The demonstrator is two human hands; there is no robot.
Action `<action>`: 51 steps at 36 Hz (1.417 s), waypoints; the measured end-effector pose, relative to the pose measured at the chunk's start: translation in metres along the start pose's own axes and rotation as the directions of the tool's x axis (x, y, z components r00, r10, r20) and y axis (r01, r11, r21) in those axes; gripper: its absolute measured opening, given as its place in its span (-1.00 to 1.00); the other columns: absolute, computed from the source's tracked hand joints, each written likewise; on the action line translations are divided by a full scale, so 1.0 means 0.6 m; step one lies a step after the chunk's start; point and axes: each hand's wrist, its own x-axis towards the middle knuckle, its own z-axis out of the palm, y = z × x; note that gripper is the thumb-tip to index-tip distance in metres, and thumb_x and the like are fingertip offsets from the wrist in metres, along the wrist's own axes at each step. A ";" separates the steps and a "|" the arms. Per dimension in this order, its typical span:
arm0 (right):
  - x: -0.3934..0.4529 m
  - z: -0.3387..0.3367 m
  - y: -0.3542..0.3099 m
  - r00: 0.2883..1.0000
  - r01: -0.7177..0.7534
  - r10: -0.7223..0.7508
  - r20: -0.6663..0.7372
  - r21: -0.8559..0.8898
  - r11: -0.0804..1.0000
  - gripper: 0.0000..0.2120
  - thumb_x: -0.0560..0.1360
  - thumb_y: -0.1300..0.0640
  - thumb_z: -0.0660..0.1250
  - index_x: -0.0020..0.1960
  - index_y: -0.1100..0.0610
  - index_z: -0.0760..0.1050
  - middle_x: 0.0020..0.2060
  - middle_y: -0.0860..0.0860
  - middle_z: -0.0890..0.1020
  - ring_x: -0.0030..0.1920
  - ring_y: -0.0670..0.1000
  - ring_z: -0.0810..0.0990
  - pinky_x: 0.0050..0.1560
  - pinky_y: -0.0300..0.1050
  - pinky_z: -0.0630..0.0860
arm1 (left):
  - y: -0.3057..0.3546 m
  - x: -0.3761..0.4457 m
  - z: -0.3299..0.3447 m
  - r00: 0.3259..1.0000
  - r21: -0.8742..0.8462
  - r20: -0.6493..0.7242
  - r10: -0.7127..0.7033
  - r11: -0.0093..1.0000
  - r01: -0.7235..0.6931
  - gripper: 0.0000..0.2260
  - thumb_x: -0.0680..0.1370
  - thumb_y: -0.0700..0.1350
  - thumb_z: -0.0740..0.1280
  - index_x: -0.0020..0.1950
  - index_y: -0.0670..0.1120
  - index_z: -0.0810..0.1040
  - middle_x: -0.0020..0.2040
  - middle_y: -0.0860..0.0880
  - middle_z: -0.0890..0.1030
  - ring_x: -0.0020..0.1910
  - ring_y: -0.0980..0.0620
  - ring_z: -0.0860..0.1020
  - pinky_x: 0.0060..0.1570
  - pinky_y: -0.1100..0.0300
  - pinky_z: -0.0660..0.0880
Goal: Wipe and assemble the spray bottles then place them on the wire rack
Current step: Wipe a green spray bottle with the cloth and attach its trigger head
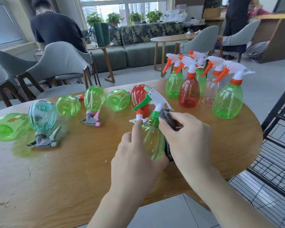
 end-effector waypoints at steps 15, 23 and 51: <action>0.027 0.004 -0.004 0.961 -0.017 0.048 0.272 -0.117 0.993 -0.81 0.59 0.01 0.38 -0.05 0.10 0.68 -0.12 -0.04 0.46 -0.12 0.01 0.51 -0.10 -0.07 0.48 | 0.011 0.001 0.013 0.996 0.107 0.020 0.083 0.991 -0.085 -0.12 0.45 0.33 0.42 0.61 0.27 -0.03 0.37 0.13 0.42 0.29 -0.02 0.48 -0.09 0.13 0.32; 0.027 -0.014 0.018 0.966 0.020 -0.017 0.259 -0.010 1.000 -0.95 0.45 0.17 0.49 -0.14 0.15 0.71 -0.27 0.05 0.58 -0.28 -0.01 0.51 -0.25 -0.23 0.39 | -0.013 0.018 0.004 1.000 -0.046 0.023 -0.004 0.999 0.005 -0.12 0.36 0.17 0.48 0.60 0.26 0.13 0.26 0.11 0.50 0.25 -0.07 0.51 0.10 0.07 0.43; 0.049 0.036 0.035 0.975 0.217 -0.213 0.059 -0.075 0.973 -0.84 0.56 0.21 0.44 0.11 0.21 0.69 -0.02 0.05 0.69 0.03 0.09 0.65 0.10 -0.17 0.53 | 0.011 0.004 0.012 0.993 0.197 -0.021 0.118 0.974 -0.111 -0.13 0.33 0.20 0.49 0.58 0.14 0.20 0.26 0.07 0.54 0.14 -0.04 0.57 -0.15 0.19 0.34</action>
